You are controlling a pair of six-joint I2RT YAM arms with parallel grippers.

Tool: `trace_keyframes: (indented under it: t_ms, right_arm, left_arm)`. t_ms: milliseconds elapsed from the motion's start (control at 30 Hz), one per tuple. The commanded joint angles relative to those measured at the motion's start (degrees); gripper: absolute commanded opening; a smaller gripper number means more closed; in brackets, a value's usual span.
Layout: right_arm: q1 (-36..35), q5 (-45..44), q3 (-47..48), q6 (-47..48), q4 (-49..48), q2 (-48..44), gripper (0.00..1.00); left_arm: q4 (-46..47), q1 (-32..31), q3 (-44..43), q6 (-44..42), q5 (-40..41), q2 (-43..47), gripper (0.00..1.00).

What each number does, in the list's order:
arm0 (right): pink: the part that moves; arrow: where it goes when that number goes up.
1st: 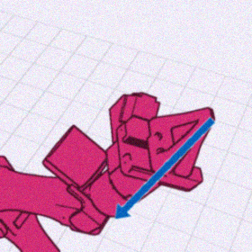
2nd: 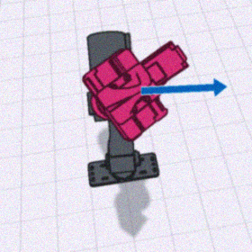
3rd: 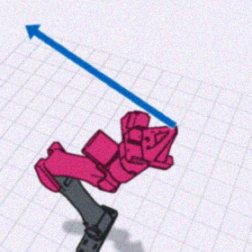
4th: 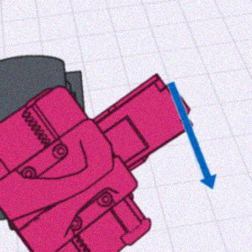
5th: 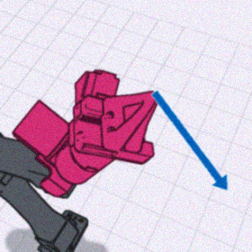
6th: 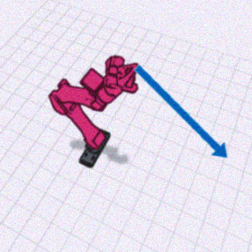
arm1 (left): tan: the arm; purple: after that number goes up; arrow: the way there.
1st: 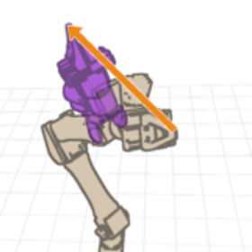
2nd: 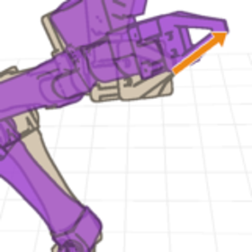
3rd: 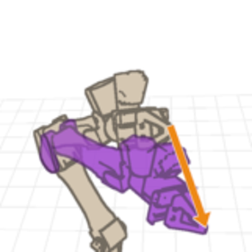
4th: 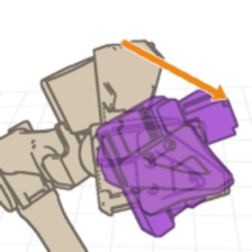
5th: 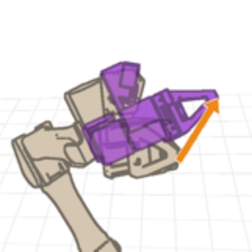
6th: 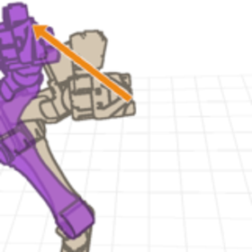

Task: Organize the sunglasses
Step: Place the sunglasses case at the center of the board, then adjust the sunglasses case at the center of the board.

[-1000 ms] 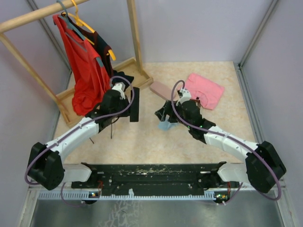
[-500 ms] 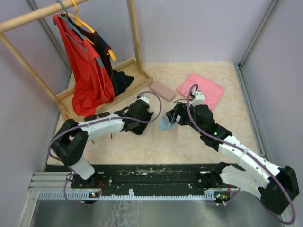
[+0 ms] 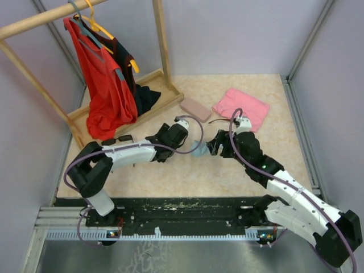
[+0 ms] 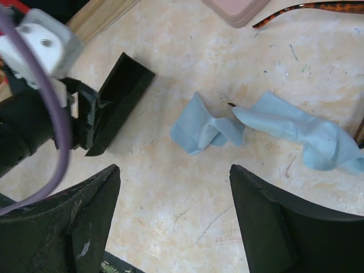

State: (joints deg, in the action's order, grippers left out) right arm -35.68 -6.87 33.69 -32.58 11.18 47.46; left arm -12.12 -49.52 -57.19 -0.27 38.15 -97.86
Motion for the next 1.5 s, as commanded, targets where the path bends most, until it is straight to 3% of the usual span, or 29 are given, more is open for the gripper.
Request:
trace_keyframes:
  t_ms: [0, 233, 467, 667, 867, 1100, 1267, 1467]
  right_arm:
    - [2.0, -1.3, 0.6, 0.4, -1.2, -0.4, 0.78]
    - [4.8, 3.7, 2.1, 1.4, -6.9, 5.9, 0.77]
    - [4.8, 15.1, 13.6, 8.2, -10.1, 23.5, 0.73]
    - [3.3, 22.4, 26.0, 13.3, -8.8, 41.9, 0.70]
    - [1.4, 21.8, 38.3, 17.8, -4.7, 55.9, 0.62]
    - [0.7, 21.3, 48.3, 21.6, 1.4, 65.3, 0.59]
    - [-0.2, 18.7, 49.3, 23.0, 3.6, 66.9, 0.52]
    - [-1.0, 16.7, 44.2, 23.0, 3.4, 64.4, 0.50]
  left_arm:
    - [1.6, -0.2, -0.2, 2.1, -0.5, 6.1, 0.66]
    - [0.6, 0.1, 5.3, 15.0, -5.7, 18.1, 0.69]
    - [-6.9, 1.0, 14.7, 36.7, -8.4, 29.7, 0.58]
    - [-12.1, 1.0, 21.9, 46.6, -12.4, 36.0, 0.45]
    - [-12.5, 1.0, 25.3, 48.5, -11.9, 35.9, 0.40]
    - [-10.3, 3.2, 25.9, 47.9, -10.3, 32.2, 0.38]
    - [-3.4, 8.8, 27.4, 44.3, -14.8, 29.0, 0.37]
    - [3.8, 12.8, 25.1, 39.3, -18.5, 22.6, 0.36]
